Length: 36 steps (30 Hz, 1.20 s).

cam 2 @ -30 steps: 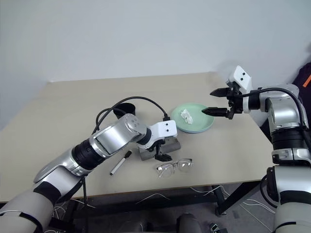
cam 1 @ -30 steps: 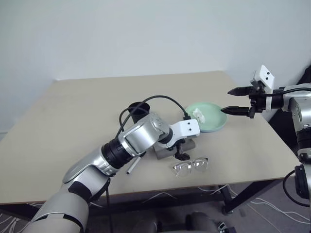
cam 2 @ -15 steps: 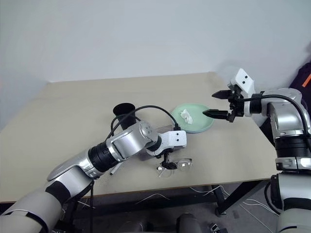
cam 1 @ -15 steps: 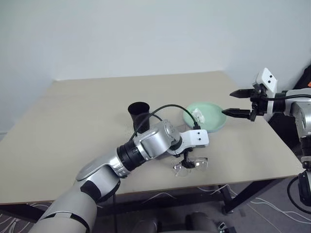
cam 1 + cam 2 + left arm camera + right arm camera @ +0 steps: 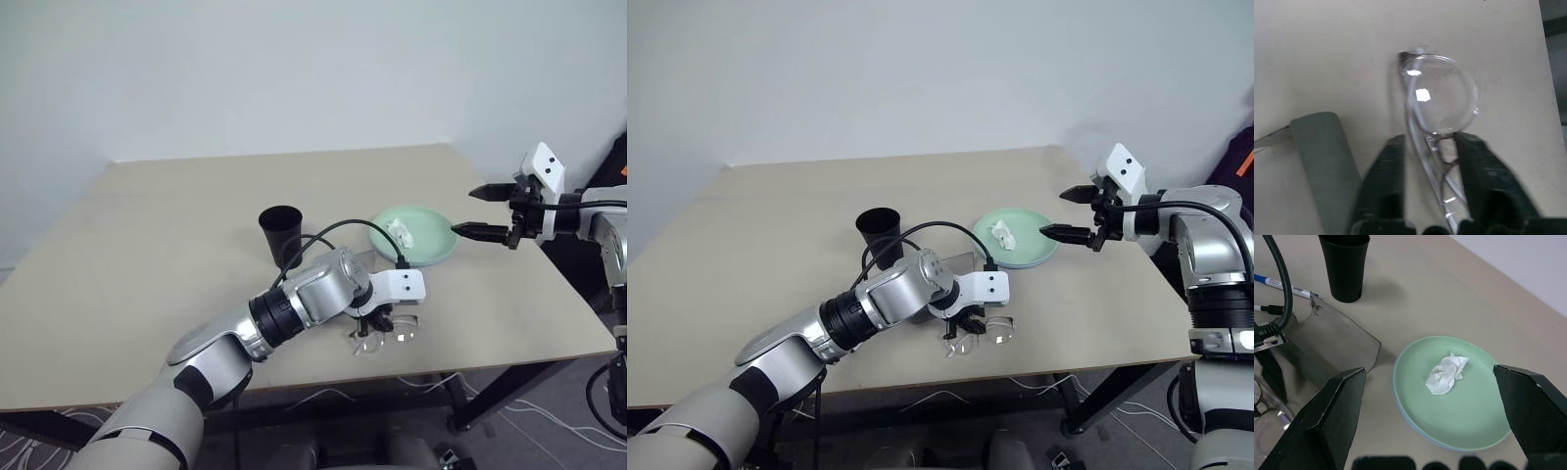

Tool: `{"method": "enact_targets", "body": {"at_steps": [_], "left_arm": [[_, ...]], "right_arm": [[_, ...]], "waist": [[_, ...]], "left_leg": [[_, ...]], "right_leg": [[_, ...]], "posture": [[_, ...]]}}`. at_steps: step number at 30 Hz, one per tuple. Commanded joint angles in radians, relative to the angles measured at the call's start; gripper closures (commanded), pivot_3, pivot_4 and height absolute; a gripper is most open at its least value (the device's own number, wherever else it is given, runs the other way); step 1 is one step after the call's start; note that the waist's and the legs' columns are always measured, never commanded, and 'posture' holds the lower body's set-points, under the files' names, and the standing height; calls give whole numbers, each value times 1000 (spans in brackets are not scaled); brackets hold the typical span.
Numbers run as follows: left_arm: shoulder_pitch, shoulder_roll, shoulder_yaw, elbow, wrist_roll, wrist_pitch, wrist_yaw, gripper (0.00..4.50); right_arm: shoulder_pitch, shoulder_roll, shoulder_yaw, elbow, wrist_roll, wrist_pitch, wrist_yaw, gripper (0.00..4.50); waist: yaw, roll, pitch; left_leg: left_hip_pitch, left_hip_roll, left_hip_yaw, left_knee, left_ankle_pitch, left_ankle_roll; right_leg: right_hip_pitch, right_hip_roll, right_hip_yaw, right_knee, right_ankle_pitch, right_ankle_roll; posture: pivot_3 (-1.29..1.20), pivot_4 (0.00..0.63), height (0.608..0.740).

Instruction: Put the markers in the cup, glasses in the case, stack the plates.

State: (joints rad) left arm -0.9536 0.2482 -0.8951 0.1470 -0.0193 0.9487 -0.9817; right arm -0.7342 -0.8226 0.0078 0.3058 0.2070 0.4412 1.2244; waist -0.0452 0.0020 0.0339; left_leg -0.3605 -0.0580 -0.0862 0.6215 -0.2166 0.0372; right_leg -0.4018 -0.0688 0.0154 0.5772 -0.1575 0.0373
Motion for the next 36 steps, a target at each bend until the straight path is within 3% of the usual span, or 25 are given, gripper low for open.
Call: {"method": "enact_targets", "body": {"at_steps": [1, 7, 21, 30, 36], "left_arm": [[-18, -5, -9, 12, 29, -3, -9, 4376], [-28, -9, 4, 25, 43, -18, -29, 4446], [-125, 61, 225, 65, -13, -53, -109, 4446], [-110, 122, 229, 108, 33, -125, -120, 4446], [-101, 100, 254, 204, 51, -178, -75, 4446]], "right_arm": [[-14, -23, -36, -50, 25, 4, -10, 0], [-16, -25, -34, -54, 26, 11, -14, 0], [-44, -15, -19, -20, 15, -3, -19, 0], [-61, -9, -9, -2, 14, -12, -21, 0], [-65, -3, -4, 1, 15, -14, -23, 0]], "waist": [[0, 0, 0], [0, 0, 0], [0, 0, 0], [0, 0, 0], [0, 0, 0]], "left_leg": [[0, 0, 0, 0, 0, 0], [0, 0, -1, 2, -1, 1], [0, 1, -2, 2, -1, 1], [0, 1, -2, 2, -2, 2], [0, 1, -2, 2, -2, 2]], "right_leg": [[0, 0, 0, 0, 0, 0], [2, 0, 0, 0, -1, 0], [2, 0, -1, 0, -1, 0], [2, 0, 0, 0, -1, 2], [2, -1, 0, 0, -1, 2]], "posture": [[0, 0, 727], [0, 0, 727], [0, 0, 727], [0, 0, 727], [0, 0, 727]]}}
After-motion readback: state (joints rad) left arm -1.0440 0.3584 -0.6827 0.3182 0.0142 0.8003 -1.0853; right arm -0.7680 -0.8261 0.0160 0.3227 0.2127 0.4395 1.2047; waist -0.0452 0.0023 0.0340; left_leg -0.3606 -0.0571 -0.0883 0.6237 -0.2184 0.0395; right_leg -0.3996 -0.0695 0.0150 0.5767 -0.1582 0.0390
